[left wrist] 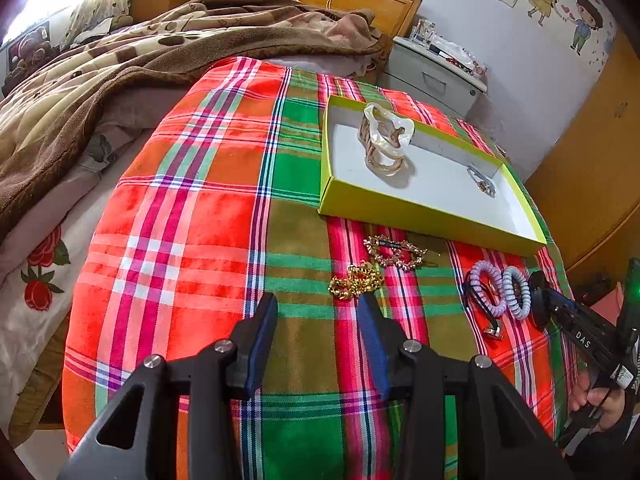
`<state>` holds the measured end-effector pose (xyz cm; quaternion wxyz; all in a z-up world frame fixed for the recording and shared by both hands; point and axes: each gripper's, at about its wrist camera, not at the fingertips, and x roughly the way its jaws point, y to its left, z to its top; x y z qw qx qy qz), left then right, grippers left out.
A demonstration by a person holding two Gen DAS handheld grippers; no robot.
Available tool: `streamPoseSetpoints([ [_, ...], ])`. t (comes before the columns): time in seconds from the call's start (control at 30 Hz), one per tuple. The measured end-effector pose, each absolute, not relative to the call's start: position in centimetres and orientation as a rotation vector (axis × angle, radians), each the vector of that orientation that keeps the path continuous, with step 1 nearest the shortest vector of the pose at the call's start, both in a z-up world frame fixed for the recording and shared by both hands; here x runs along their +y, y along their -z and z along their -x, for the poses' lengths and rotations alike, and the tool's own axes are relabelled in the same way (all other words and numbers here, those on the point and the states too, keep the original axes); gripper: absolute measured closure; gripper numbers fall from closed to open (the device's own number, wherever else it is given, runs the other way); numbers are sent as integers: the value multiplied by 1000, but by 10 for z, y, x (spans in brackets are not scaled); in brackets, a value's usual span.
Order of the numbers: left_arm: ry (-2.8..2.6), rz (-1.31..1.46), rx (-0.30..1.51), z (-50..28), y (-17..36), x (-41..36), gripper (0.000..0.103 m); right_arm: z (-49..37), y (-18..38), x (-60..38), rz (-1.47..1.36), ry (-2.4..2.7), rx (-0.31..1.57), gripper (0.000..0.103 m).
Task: Organize jewelry
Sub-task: 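Move the left tool to the gold chain while the right tool grasps the black band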
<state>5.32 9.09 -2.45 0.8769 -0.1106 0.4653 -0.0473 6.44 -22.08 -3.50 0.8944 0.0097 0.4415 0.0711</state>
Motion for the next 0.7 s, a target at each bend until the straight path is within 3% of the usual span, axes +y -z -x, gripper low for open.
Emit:
streamPoseSetpoints([
  [0.1,102,226,973,-56,25,90,59,-65,33,-222,-38,-152,903,93],
  [0.7,178,101,994,-71,31,64,56,-65,-1,-229,-161,-217,796,94],
])
